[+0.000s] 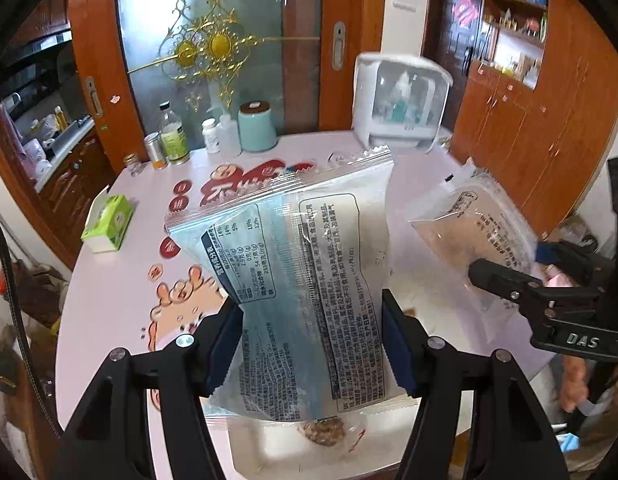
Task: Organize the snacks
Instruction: 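Carry both bags over the white tray and open both tools to release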
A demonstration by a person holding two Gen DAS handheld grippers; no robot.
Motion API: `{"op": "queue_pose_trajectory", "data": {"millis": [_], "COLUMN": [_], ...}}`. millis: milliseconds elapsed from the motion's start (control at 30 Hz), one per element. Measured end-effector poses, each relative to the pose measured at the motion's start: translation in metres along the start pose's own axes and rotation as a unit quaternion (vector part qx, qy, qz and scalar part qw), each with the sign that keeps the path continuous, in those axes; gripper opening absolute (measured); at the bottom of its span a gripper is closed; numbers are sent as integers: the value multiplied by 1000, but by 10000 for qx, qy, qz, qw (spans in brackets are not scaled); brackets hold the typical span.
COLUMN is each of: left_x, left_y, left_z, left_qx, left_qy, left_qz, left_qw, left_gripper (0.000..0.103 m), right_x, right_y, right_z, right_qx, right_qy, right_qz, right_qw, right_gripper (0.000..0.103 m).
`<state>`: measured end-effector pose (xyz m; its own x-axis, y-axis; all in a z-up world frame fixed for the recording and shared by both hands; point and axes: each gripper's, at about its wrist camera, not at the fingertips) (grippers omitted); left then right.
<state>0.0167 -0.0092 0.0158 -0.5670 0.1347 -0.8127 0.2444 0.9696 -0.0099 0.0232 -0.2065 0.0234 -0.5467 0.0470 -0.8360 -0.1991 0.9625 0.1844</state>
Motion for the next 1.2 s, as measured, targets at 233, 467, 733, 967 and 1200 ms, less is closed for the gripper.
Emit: {"op": "queue_pose_trajectory", "data": {"millis": [233, 467, 733, 967, 1200], "left_x": [55, 80, 85, 81, 78], "left_y": [-8, -7, 0, 2, 3], "left_z": [32, 51, 60, 61, 62], "left_qx": [-32, -79, -220, -321, -342], "left_qy": [780, 1220, 1454, 1425, 1422], "left_qz": [-59, -178, -279, -259, -253], "left_qw": [9969, 9923, 9887, 9889, 9889], "left_gripper": [64, 67, 93, 93, 93], "right_x": [51, 82, 89, 82, 81], "right_y": [1, 2, 12, 22, 27], "right_z": [11, 25, 28, 26, 28], "right_qx": [152, 221, 370, 217, 131], "right_qy": [635, 1160, 1029, 940, 987], "right_qz": [124, 227, -21, -122, -152], "right_qw": [9978, 9927, 9940, 9953, 9949], "right_gripper": [78, 80, 98, 98, 98]}}
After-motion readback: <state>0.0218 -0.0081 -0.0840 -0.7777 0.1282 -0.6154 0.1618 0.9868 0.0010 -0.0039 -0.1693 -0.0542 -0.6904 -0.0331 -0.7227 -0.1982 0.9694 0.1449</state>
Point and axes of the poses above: each gripper's, at about its wrist camera, not at the fingertips, and z roughly the way its jaws point, y to its left, x to its underside, and after that the axes turned 15 degrees about -y, right-handed
